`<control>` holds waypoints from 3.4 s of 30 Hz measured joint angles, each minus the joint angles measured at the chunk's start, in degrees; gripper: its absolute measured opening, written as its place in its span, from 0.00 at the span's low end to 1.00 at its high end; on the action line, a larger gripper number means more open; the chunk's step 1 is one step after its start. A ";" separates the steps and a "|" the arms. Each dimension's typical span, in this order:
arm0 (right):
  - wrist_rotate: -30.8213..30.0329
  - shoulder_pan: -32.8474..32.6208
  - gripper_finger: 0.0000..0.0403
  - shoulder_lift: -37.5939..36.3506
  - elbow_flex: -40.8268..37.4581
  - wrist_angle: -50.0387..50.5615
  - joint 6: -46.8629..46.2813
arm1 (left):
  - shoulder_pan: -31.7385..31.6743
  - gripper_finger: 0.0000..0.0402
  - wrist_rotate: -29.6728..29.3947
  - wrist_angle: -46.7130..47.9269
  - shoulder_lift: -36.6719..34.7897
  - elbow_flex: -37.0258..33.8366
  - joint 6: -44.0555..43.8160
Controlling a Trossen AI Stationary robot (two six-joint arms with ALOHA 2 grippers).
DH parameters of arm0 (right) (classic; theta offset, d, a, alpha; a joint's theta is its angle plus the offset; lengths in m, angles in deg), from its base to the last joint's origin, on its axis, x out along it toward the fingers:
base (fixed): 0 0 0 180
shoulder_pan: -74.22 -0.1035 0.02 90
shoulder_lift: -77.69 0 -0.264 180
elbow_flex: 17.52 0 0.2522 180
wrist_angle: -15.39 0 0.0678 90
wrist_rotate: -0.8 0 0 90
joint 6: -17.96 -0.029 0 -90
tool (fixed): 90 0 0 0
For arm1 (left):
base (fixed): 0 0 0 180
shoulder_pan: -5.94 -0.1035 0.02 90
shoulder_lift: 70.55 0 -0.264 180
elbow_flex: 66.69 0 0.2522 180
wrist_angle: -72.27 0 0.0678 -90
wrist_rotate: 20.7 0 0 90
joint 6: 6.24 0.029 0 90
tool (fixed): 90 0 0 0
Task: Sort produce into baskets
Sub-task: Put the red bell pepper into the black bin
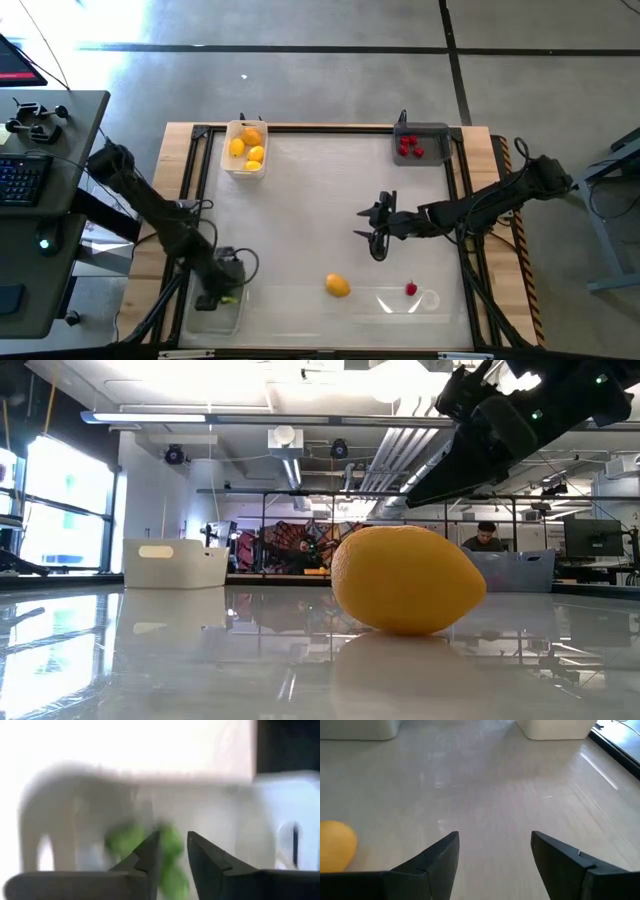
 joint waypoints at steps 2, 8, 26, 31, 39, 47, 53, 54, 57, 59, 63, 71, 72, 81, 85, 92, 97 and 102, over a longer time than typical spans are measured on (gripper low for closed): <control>0.05 -1.01 0.57 -0.01 0.00 0.14 -0.35 | -2.57 0.16 -0.42 -4.69 -0.02 0.00 6.72; -0.32 -5.40 0.38 -0.24 -0.02 3.46 -5.54 | -9.46 0.01 -1.06 -18.40 -0.02 0.00 26.19; -1.06 -25.59 0.22 -0.24 6.72 35.67 -53.66 | -28.95 0.00 2.92 -73.33 7.75 -14.81 44.87; 7.72 -27.33 0.32 -0.24 13.44 46.16 -72.86 | -31.60 0.00 2.80 -80.44 13.91 -14.81 44.90; 20.08 -29.15 0.35 2.69 14.58 49.26 -91.31 | -31.61 0.00 2.78 -83.77 20.57 -14.78 44.45; 23.78 -29.30 0.35 9.09 14.55 46.64 -95.66 | -30.20 0.00 2.77 -86.48 20.77 -14.71 43.87; 24.09 -29.31 0.35 12.21 14.62 46.16 -97.24 | -30.18 0.00 2.76 -86.64 20.76 -14.71 43.82; 24.08 -29.31 0.35 12.51 14.66 45.84 -96.62 | -30.18 0.00 2.75 -86.58 20.76 -14.71 43.82; 22.07 -29.29 0.35 12.83 14.36 47.17 -94.44 | -30.18 0.00 2.75 -86.57 20.76 -14.71 43.82; 20.25 -29.25 0.35 12.81 14.53 46.90 -92.70 | -30.18 0.00 2.75 -86.53 20.75 -14.71 43.82; 17.46 -28.52 0.35 12.74 14.60 48.11 -88.88 | -30.18 0.00 2.70 -86.52 20.75 -14.71 43.84; 10.91 -25.68 0.35 12.72 14.60 51.29 -78.76 | -30.18 0.00 2.59 -86.48 20.75 -14.71 44.37; 10.69 -25.22 0.35 12.74 14.60 51.22 -77.11 | -30.19 0.00 2.59 -86.49 20.76 -14.71 44.41; 16.39 -22.34 0.46 12.72 15.61 55.23 -75.43 | -30.64 0.00 2.29 -86.41 20.76 -14.71 45.54; 17.36 -21.31 0.48 12.72 16.58 60.24 -81.48 | -31.14 0.00 2.18 -85.60 20.75 -14.71 47.35; 14.54 -18.09 0.48 12.72 16.57 58.68 -86.47 | -32.71 0.00 2.13 -85.24 20.76 -14.71 47.45; 14.71 -16.25 0.48 12.68 14.61 58.31 -87.25 | -33.70 0.00 2.16 -84.75 20.76 -14.71 47.47; 14.88 -15.73 0.45 12.68 14.01 58.88 -85.11 | -34.31 0.00 2.18 -84.07 20.76 -14.72 47.47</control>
